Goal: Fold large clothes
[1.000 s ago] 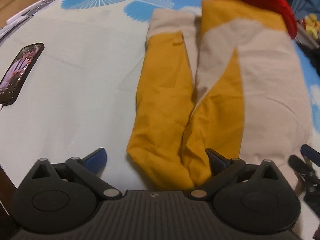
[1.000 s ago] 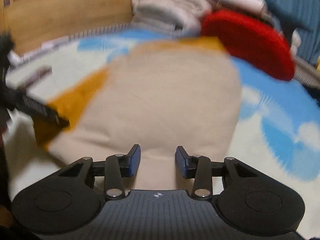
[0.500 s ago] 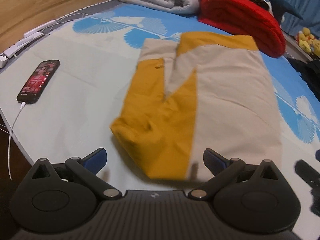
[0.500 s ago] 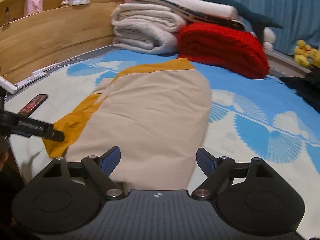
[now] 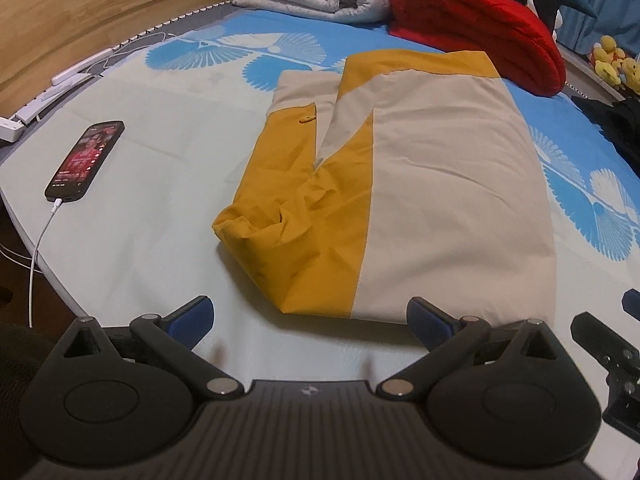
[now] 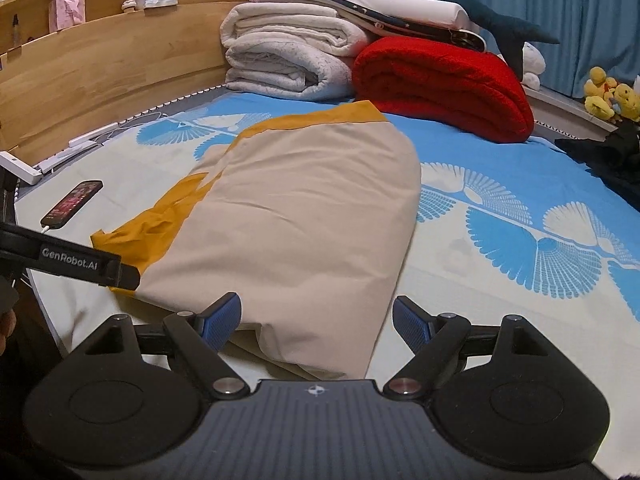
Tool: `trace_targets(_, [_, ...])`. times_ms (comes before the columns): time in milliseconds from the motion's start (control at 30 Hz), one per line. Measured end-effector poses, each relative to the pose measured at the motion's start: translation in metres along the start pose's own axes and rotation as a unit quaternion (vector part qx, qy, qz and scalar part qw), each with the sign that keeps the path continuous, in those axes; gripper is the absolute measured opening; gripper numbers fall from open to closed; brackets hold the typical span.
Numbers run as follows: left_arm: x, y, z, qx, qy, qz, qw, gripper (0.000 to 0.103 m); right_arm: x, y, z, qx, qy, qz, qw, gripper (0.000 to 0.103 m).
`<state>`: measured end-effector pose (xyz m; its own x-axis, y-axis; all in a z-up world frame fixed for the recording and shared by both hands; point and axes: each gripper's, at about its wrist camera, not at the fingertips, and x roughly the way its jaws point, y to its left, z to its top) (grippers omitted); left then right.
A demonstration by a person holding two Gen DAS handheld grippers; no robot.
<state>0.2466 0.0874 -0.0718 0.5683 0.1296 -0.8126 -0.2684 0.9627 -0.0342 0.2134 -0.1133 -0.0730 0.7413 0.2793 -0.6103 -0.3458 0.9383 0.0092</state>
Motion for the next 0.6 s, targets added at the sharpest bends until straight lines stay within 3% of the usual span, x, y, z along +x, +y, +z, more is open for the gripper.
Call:
trace_targets(367, [0.011, 0.000, 0.000, -0.005, 0.007, -0.002, 1.0000, 0.103, 0.019, 0.002, 0.002, -0.001, 0.017, 0.002, 1.000, 0.084])
trace_targets(600, [0.027, 0.007, 0.004, -0.045, 0.019, -0.008, 0.9988, 0.103, 0.029, -0.006, 0.002, 0.013, 0.030, 0.013, 0.999, 0.085])
